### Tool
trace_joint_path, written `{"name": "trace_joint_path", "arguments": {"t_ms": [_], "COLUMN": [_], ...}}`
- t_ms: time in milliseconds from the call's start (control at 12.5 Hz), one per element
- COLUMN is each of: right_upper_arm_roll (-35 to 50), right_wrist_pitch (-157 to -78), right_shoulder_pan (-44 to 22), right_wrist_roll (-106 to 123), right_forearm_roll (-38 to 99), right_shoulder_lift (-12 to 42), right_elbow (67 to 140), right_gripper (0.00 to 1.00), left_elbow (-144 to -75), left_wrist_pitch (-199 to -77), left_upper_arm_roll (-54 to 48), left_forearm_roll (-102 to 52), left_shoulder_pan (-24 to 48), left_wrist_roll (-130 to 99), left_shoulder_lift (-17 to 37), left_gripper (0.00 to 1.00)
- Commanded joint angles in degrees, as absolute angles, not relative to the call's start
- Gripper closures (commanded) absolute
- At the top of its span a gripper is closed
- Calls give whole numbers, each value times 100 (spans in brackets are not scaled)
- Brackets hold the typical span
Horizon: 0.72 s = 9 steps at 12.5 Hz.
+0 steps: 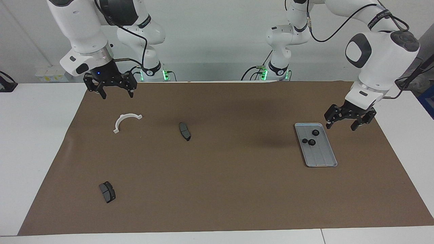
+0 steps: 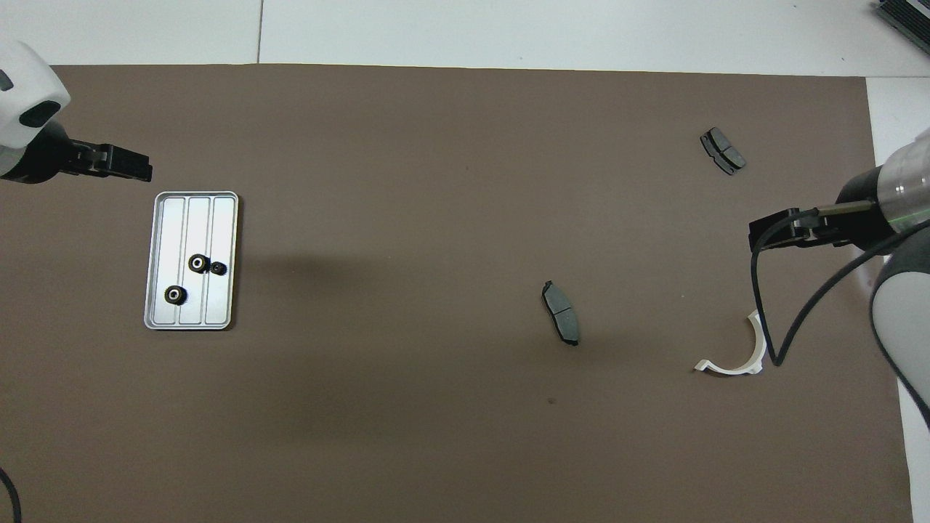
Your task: Pick bearing gear from pile to tray
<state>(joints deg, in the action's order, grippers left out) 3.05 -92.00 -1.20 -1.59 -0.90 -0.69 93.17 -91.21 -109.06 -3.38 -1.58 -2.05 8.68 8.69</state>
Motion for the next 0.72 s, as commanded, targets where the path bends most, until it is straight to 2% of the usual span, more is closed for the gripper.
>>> {"name": "trace_joint_path", "arguments": {"t_ms": [0, 320, 639], "right_upper_arm_roll": [325, 325, 325], "right_wrist_pitch": [-9237, -9220, -9237], "right_shoulder_pan": [-61, -70, -79], "right_wrist_roll": [35, 9, 9], "right_forearm_roll": [26, 26, 26], "right_shoulder_lift": [-220, -220, -220], "right_elbow": [9475, 9475, 9483], "right_gripper": [0, 0, 0], "left_elbow": [-9149, -9220, -9237], "left_wrist_pitch": [-10697, -10048, -10063], "left_upper_arm_roll": [-352, -352, -343], "left_forearm_roll": [-141, -141, -123], "left_shoulder_pan": [-220, -176, -237], "left_wrist_roll": [896, 861, 879], "left_shoulder_lift": [537, 352, 343], "left_gripper": [0, 0, 0]}}
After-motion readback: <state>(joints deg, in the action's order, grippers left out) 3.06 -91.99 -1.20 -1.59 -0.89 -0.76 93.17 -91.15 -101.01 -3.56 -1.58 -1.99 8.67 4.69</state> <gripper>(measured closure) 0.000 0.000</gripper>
